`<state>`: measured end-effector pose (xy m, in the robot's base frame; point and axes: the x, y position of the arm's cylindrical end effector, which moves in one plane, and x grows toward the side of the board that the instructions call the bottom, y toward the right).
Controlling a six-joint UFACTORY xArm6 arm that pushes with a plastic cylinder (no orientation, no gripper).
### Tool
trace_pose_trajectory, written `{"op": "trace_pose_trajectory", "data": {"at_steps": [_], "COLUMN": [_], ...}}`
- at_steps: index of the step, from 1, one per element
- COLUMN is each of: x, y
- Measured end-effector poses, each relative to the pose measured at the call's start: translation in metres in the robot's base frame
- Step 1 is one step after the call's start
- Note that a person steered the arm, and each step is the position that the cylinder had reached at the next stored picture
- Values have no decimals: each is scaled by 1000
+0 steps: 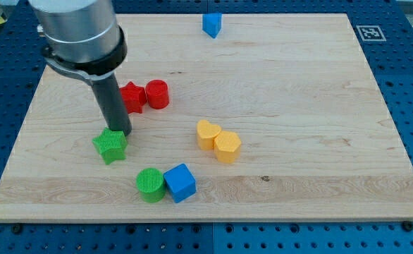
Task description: Slide the red star slightly up
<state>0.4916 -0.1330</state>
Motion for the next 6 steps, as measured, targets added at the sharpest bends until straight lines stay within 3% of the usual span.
{"op": "trace_pose_trajectory", "data": {"at_steps": [3,6], "x": [-41,-123], "y": [4,-13]}}
